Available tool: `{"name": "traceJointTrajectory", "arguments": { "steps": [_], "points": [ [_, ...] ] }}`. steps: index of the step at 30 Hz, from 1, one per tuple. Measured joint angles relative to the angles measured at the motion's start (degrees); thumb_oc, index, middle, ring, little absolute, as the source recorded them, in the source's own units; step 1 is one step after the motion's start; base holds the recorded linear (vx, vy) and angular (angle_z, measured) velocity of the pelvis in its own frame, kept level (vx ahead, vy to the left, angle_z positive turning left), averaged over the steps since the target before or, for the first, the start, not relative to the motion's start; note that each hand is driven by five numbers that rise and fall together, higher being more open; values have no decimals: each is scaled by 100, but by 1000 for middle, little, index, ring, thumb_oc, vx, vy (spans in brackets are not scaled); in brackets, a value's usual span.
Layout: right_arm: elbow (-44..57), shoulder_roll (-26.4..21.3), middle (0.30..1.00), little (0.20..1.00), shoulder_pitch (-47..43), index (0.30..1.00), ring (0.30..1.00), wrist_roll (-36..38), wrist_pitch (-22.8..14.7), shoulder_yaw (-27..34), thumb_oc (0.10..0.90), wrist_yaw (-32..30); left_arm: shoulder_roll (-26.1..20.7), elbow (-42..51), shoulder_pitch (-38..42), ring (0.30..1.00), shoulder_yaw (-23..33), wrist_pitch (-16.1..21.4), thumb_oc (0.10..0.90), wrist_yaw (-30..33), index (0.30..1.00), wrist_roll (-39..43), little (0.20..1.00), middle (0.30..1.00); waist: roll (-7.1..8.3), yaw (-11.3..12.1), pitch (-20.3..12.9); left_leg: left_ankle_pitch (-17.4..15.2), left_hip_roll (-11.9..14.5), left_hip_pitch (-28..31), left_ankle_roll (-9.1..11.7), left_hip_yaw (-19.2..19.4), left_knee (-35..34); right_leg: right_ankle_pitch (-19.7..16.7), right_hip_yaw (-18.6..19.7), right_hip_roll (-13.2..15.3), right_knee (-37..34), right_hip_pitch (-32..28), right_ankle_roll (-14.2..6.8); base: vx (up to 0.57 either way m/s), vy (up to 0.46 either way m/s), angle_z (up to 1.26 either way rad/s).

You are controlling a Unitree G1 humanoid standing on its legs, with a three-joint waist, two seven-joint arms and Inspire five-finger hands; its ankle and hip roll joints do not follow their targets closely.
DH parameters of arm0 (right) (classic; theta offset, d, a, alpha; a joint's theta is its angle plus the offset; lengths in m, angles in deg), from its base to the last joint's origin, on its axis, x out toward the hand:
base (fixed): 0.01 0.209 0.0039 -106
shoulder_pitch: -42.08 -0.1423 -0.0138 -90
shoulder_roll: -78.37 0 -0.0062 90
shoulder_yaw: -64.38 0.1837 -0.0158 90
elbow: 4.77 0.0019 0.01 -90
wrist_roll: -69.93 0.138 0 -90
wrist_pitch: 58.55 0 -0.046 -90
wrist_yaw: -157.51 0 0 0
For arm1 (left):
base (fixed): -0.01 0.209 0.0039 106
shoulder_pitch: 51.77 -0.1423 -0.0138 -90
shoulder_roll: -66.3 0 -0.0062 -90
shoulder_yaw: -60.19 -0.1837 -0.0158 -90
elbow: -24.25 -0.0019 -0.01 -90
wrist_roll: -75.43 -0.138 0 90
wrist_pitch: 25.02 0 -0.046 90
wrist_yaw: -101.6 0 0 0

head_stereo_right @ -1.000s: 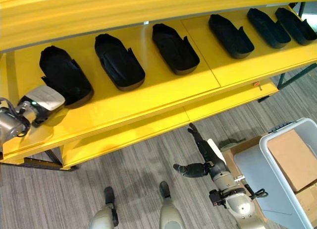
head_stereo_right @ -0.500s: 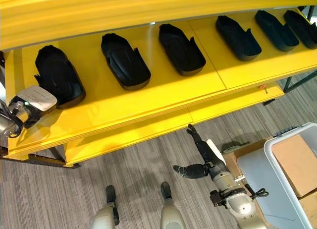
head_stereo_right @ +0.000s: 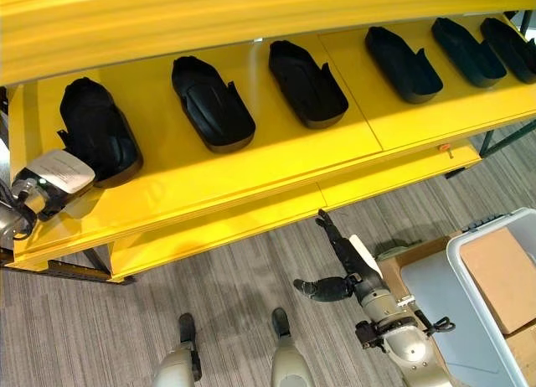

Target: Move parts from the plastic box to the shelf.

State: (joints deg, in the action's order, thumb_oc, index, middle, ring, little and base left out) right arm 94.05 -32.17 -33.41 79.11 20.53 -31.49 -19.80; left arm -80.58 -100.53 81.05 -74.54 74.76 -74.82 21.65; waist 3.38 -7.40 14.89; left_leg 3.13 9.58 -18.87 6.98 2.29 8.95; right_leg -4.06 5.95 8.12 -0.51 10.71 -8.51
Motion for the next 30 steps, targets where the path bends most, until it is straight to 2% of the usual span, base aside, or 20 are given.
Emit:
{"name": "traceJointTrajectory", "arguments": {
  "steps": [7, 13, 15, 17, 19, 22, 23, 26, 30],
  "points": [
    [0, -31, 1000, 1000, -132, 1000, 1000, 0, -2, -6, 900, -18, 0, -679, -79, 1000, 5, 26, 900, 434, 1000, -141, 1000, 1000, -16, -35, 0, 0, -1, 22, -1, 20, 4, -1, 20, 4, 1, -3, 0, 0, 0, 0],
    [-2, -111, 1000, 1000, -175, 1000, 1000, 0, -8, -13, 900, -34, -52, -1073, -40, 1000, -78, -3, 900, 497, 1000, -392, 1000, 1000, -107, -7, -4, 7, -9, 61, -6, 35, -16, -2, 37, 16, 1, -29, -3, 0, 0, 0],
    [-12, -125, 1000, 1000, -194, 1000, 1000, 2, -20, -48, 900, -49, -238, -984, 212, 1000, -295, 14, 900, 652, 1000, -400, 1000, 1000, -107, 49, -4, 14, -14, 75, -9, 36, -26, -2, 36, 22, 2, -41, -3, 0, 0, 0],
    [-18, -126, 1000, 1000, -191, 1000, 1000, 2, -43, -61, 900, -52, -423, -957, 494, 1000, -287, -78, 900, 959, 1000, -504, 1000, 1000, -110, 90, -5, 14, -16, 99, -9, 37, -32, -1, 38, 25, 1, -67, -3, 0, 0, 0],
    [-34, -139, 1000, 1000, -168, 1000, 1000, 2, -123, -66, 900, -83, -671, -680, 498, 1000, 68, -131, 900, 1324, 1000, -475, 1000, 1000, -109, 120, -5, 13, -17, 104, -9, 33, -35, 1, 28, 26, -10, -77, -8, 0, 0, 0],
    [-34, -140, 1000, 1000, -171, 1000, 1000, 2, -157, -66, 900, -90, -738, -447, 484, 1000, 497, -304, 900, 1646, 1000, -303, 1000, 1000, -112, 149, -6, 12, -25, 104, -8, 10, -36, 6, 1, 28, -14, -95, -11, 13, -4, 5],
    [-34, -140, 1000, 1000, -173, 1000, 1000, 2, -207, -64, 900, -119, -741, -257, 300, 1000, 863, -355, 900, 1819, 1000, -272, 1000, 1000, -112, 159, -6, 11, -41, 104, -11, -4, -35, 11, -10, 39, -14, -105, -15, 12, -8, 5],
    [-34, -140, 1000, 1000, -192, 1000, 1000, 1, -252, -59, 900, -153, -742, 6, -42, 1000, 1212, -361, 900, 2009, 1000, -268, 1000, 1000, -112, 165, -6, 8, -59, 104, -15, -2, -35, 11, -10, 56, -17, -108, -17, 3, -1, 1],
    [-34, -140, 1000, 1000, -144, 1000, 1000, 0, -277, 18, 900, -218, -725, 601, -1064, 1000, 2066, -365, 900, 2102, 1000, -264, 1000, 1000, -111, 156, -6, 4, -58, 99, -17, -3, -37, 11, -13, 55, -28, -108, -16, 0, 0, 0]
  ]
}}
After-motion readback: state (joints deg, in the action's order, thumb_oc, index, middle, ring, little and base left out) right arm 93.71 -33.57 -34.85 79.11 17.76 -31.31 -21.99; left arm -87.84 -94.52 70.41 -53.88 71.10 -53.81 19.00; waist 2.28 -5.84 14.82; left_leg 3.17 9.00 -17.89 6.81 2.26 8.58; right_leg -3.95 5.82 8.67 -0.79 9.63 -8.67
